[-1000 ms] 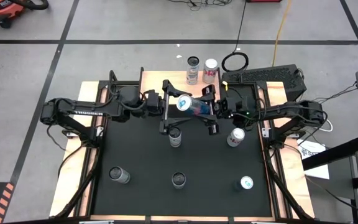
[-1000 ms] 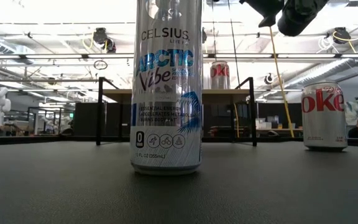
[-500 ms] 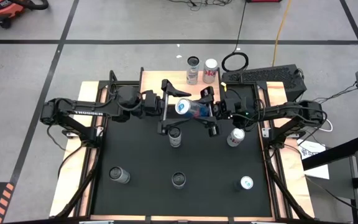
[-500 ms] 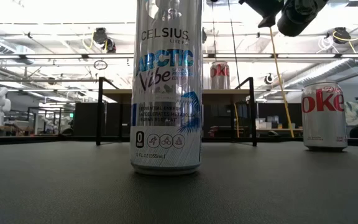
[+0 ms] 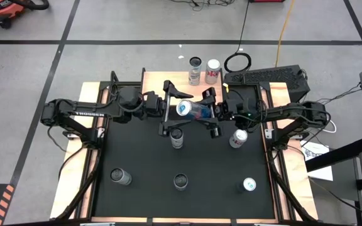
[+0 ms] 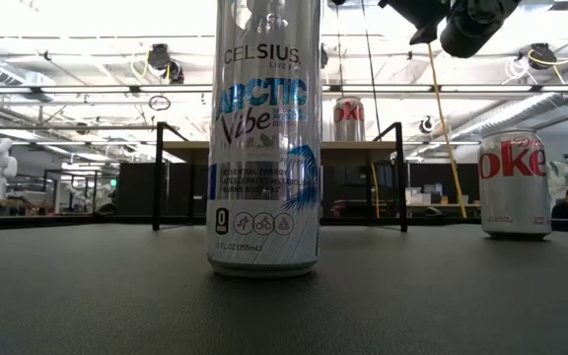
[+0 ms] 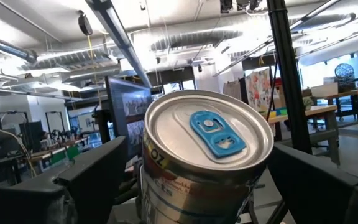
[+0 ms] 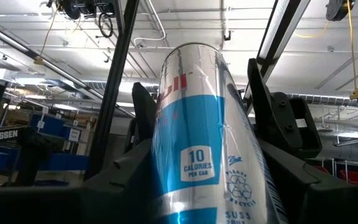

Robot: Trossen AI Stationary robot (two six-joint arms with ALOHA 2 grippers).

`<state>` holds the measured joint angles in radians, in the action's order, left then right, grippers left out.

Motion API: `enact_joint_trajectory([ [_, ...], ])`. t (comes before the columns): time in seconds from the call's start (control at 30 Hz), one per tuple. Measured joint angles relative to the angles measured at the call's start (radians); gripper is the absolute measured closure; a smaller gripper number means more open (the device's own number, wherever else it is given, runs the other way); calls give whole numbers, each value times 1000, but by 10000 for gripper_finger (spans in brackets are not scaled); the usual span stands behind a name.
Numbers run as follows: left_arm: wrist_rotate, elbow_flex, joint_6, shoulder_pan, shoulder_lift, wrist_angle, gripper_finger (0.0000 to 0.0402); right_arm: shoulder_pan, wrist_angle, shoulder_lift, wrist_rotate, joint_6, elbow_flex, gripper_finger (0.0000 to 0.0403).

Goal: Place canned beverage on shelf
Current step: Put the top left blue soda can on the shelf

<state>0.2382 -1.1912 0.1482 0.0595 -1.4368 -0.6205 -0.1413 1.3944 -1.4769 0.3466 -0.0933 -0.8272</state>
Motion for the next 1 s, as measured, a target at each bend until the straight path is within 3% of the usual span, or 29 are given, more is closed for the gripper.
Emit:
enact_joint_trajectory([
  [0.5,-6,0,26,0,0,2,148,0,-26,0,-2,-4,0,188],
  [1.0,-14,0,9,34,8,19,160,-5,-44,1,-7,-28,0,168],
])
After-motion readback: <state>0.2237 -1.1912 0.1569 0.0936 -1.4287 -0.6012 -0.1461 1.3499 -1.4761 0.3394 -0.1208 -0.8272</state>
